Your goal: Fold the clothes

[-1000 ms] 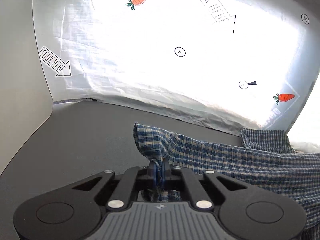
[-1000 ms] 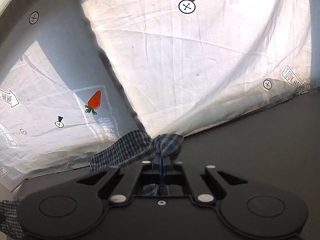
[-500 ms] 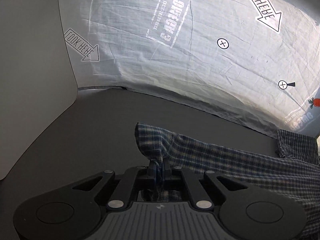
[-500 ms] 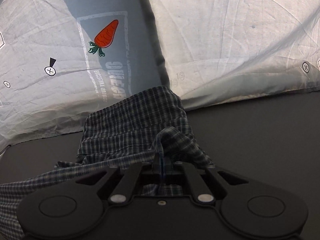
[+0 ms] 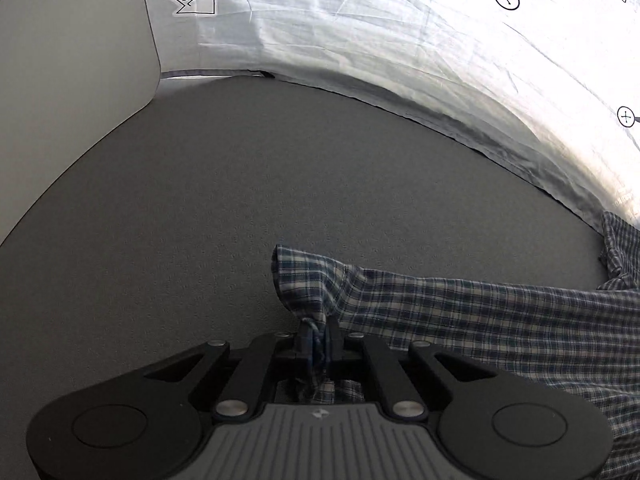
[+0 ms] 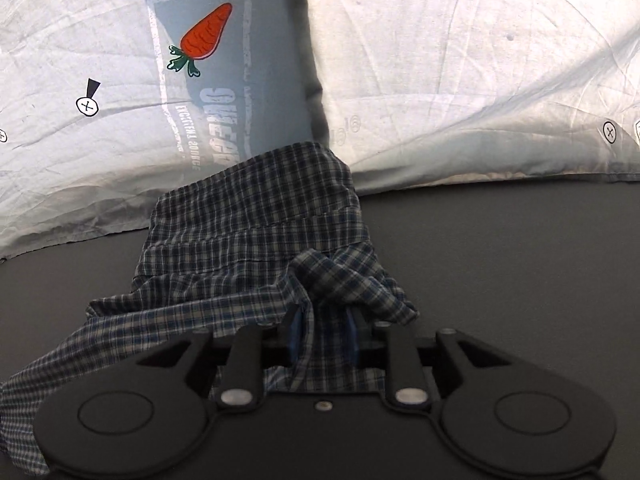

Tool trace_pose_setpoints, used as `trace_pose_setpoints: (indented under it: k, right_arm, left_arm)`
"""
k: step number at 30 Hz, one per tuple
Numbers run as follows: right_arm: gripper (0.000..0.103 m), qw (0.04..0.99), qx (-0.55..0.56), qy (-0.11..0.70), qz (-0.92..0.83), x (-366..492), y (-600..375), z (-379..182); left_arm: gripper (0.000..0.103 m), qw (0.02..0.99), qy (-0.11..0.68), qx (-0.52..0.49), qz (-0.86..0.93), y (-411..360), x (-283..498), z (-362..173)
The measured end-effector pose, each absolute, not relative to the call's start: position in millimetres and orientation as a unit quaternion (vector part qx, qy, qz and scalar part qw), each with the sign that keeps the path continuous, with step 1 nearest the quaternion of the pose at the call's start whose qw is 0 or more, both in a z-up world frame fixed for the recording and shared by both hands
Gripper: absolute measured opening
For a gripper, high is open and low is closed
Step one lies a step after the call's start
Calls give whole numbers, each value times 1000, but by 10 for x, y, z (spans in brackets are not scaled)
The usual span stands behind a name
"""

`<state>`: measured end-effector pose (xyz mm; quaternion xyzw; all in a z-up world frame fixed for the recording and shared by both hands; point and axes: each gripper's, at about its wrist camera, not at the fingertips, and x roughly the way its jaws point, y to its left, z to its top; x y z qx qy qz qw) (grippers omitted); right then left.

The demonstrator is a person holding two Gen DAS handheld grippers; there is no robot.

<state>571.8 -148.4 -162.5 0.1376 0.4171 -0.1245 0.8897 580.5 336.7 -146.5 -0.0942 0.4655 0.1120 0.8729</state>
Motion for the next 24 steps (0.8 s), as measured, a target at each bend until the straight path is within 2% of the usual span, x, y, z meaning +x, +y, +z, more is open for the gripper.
trace_pose_setpoints:
  k: [6,13,22,24]
  right_arm:
    - [25,896,144,401,-125,5389,-1492,-1442]
    - [25,886,181,410,-115,4941,-1446,-1545]
    - [27,864,291,397,-102,4552,-1457,-1660]
    - [27,858,317,393,-92,4487,-1444,-1674]
  left_arm:
    - [6,883,452,-76,103,3224,5710,-1294]
    - [6,891,446,-55,57,2858,5563,-1166]
    - [6,885,460,-13,-72,1970,5199,-1349]
    - [9,879,466,-1,-103,1763,5131,-1431]
